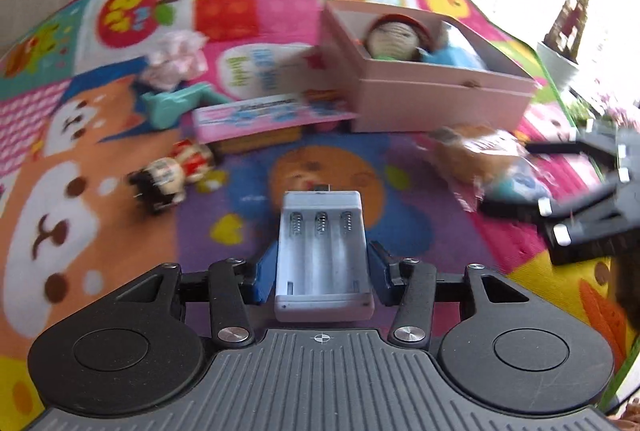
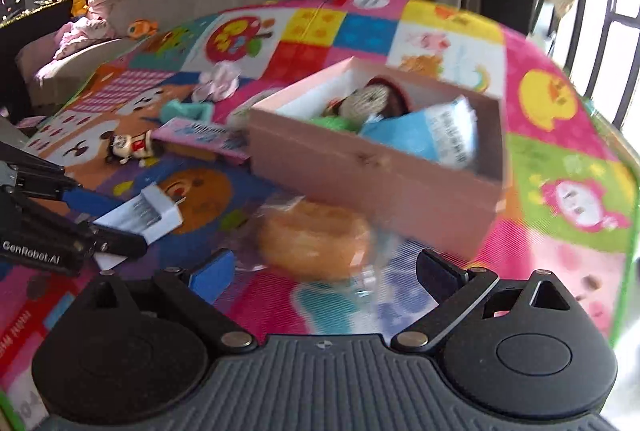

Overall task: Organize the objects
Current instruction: 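Grasp the bagged bread roll with the right tool while the left tool carries the charger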

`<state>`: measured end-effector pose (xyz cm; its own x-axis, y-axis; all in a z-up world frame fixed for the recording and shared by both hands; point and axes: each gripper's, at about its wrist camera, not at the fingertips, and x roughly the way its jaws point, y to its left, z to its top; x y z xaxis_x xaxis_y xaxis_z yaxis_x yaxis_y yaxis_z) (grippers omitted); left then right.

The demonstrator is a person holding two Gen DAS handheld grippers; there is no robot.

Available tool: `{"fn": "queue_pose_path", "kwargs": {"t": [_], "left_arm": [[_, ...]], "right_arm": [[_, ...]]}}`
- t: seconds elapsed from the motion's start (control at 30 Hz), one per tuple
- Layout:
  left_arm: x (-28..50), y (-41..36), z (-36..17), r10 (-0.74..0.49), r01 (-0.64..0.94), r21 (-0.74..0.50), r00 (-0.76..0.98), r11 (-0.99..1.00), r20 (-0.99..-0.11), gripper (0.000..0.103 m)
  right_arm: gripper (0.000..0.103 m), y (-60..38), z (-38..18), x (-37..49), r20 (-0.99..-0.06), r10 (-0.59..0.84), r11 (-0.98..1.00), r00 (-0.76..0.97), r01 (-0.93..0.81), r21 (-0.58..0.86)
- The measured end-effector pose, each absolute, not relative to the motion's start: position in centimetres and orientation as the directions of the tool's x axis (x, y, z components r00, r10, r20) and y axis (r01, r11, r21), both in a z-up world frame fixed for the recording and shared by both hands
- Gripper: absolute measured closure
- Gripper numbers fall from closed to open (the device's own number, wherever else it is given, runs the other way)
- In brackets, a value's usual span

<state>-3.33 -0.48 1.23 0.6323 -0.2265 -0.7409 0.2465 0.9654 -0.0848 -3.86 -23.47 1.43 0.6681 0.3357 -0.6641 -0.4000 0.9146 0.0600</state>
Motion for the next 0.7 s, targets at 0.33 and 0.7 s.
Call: {"fn": "queue_pose_path", "kwargs": {"t": [0.33,0.7], "left_arm": [[-3.5,0.7,1.1,-0.249,0.275,-0.085,0.643,0.958,-0.724,0.05],[-3.7,1.5,2.3,-0.288,0.267,-0.138,0.675,0.954,-0.68,0.05]], "right_arm": [[0.005,-20.4,3.1,-3.9,-0.642,0.298,0.877,0.706,-0.468,-0.107],[0.042,-19.3,2.6,-2.0,-0.682,0.327,0.852,0.654,-0.516,-0.087]]}}
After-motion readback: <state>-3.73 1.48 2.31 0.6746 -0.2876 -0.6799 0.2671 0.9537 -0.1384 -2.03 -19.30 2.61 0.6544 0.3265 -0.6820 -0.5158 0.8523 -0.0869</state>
